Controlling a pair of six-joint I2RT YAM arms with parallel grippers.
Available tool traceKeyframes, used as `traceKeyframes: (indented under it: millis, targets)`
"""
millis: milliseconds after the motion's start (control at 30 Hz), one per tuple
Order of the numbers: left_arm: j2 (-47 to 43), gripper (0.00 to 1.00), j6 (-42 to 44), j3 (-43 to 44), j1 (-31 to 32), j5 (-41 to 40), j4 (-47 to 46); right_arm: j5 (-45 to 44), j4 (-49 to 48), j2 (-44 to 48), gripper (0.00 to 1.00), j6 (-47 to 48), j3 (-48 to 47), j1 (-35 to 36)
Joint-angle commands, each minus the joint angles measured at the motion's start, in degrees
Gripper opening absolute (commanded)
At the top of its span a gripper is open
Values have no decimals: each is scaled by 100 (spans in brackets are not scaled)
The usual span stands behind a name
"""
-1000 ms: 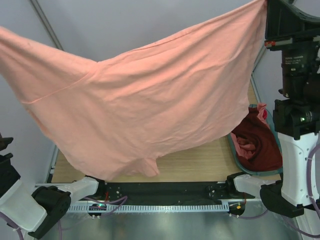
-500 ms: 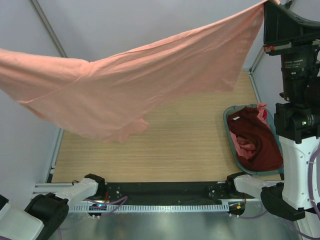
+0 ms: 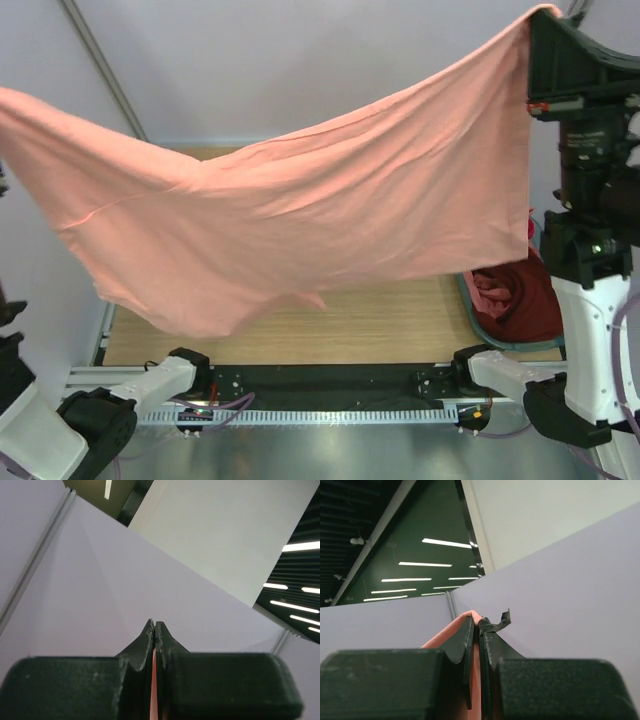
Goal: Fold and stack the t-shirts
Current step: Flatten the tshirt out
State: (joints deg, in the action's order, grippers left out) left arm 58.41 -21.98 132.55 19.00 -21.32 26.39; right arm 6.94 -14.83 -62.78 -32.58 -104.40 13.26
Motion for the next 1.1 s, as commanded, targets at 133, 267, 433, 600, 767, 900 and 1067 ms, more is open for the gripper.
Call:
traceKeyframes:
  millis: [133,267,433,600,767,900,1067]
  targets:
    - [838,0,1149,-1422,15,-978,-362,-369,-563,-1147,1,-293,1156,-34]
    - [1162,0,1380,-2694,-159,-1330,-915,-404,-1109,-1763,1,-469,1746,1]
    - [1777,0,871,-3911,-827,-1076,-1294,-483,-1968,-3060,1,-302,2362,-7]
    - [3218,0,642,-4080,-1416,-427,-1488,-264,-2288,-4687,1,-91,1978,-33]
    - [4851,0,818,-3333,-1470,-223,-1637,-316,-2139,-5796,1,-3,1274,-121]
    - [5618,0,730,-2745,-1601,-197,-1655,-124,-1831,-6735,1,32,406,-192]
    - [6182,0,809,-2164,-1698,-346,-1462,-35,-1426,-7309,1,164,-343,-192]
